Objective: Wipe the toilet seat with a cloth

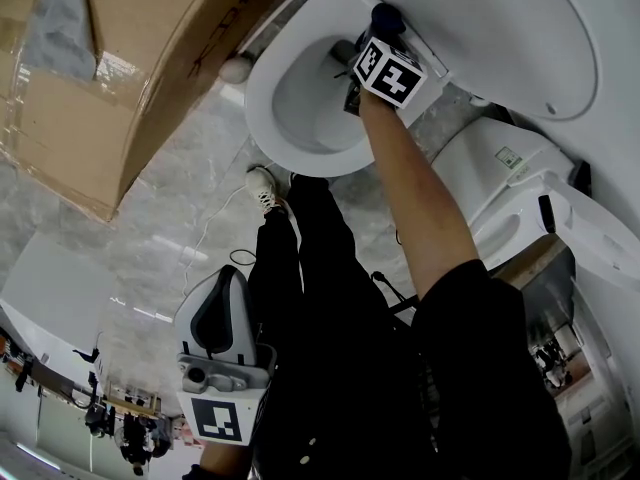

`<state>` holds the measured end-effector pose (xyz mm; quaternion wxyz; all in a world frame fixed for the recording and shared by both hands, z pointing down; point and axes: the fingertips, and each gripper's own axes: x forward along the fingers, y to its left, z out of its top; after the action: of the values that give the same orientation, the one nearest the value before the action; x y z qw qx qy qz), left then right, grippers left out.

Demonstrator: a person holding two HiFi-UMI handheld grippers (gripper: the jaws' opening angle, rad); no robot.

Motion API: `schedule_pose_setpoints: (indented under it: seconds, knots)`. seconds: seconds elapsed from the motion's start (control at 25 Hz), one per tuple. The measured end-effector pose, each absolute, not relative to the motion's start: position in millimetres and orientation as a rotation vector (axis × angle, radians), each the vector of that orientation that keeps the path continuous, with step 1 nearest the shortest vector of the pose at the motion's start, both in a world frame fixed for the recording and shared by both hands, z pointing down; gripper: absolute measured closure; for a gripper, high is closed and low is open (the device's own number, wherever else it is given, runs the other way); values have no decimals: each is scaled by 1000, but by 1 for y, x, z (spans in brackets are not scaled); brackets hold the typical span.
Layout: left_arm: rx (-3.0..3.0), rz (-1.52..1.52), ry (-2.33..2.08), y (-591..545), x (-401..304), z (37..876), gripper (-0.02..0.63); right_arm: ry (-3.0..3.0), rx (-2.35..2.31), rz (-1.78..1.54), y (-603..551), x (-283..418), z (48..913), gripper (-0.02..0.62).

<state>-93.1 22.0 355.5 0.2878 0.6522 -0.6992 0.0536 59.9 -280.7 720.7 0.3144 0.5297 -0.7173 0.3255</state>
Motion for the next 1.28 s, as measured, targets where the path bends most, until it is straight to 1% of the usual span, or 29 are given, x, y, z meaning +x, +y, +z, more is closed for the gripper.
schedule_pose_setpoints:
  seconds: [0.4, 0.6, 0.76, 1.04, 1.28]
  knots:
    - [1761, 147, -1853, 28, -91, 354, 597, -1852, 1467, 883, -270, 95, 722, 509]
    - [1769, 146, -1860, 32, -93, 351, 597, -1838, 1463, 930, -268, 97, 724, 509]
    - [1790, 142, -1866, 32, -94, 342, 595, -1904, 1371, 944, -267, 97, 712, 508]
    - [1884, 119, -1906, 24, -97, 295, 597, -2078, 1077, 745, -231, 103, 630, 508]
    - [2056, 101, -1905, 9, -96, 227, 595, -2164, 1002, 644, -197, 126, 532, 508]
